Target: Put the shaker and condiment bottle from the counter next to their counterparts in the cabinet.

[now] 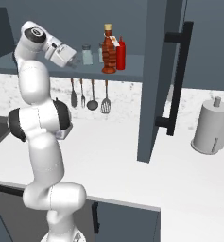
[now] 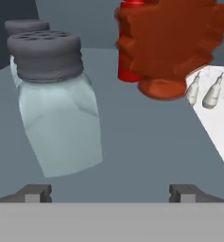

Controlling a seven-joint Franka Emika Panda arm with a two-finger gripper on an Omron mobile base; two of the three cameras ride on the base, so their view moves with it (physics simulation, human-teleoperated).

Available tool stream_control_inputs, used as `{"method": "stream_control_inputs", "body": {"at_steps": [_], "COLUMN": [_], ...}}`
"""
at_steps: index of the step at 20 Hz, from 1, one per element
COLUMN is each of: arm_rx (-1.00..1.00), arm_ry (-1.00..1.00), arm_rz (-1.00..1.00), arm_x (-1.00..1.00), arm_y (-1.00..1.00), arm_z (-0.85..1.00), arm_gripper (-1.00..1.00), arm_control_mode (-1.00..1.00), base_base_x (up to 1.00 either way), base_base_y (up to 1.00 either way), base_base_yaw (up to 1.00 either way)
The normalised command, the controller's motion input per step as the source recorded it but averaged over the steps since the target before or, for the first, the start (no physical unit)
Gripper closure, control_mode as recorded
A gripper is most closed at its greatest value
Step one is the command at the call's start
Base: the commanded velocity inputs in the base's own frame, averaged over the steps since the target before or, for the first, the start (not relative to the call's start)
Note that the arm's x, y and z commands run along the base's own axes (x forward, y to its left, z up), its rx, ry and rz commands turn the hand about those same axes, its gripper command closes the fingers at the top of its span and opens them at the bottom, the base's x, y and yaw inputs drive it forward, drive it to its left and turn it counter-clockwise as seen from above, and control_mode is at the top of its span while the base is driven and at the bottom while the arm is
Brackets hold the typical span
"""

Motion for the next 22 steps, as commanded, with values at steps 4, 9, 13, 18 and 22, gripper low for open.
{"method": "stream_control_inputs", "body": {"at_steps": [4, 9, 13, 18, 22], "arm_rx": [0.00, 0.02, 0.08, 0.00, 0.00], "arm_ry": [0.00, -0.02, -0.07, -0.17, -0.19], "arm_rz": [0.07, 0.12, 0.22, 0.39, 0.46], "arm_x": [-0.64, -0.77, -0.53, -0.83, -0.99], "arm_y": [0.44, 0.16, -0.03, -0.01, 0.00], "arm_z": [-0.04, 0.03, 0.10, 0.00, -0.10], "arm_gripper": [-1.00, -1.00, -1.00, -1.00, -1.00], "arm_control_mode": [-1.00, -1.00, -1.00, -1.00, -1.00], "base_base_x": [0.00, 0.00, 0.00, 0.00, 0.00], "base_base_y": [0.00, 0.00, 0.00, 0.00, 0.00], "base_base_yaw": [0.00, 0.00, 0.00, 0.00, 0.00]}}
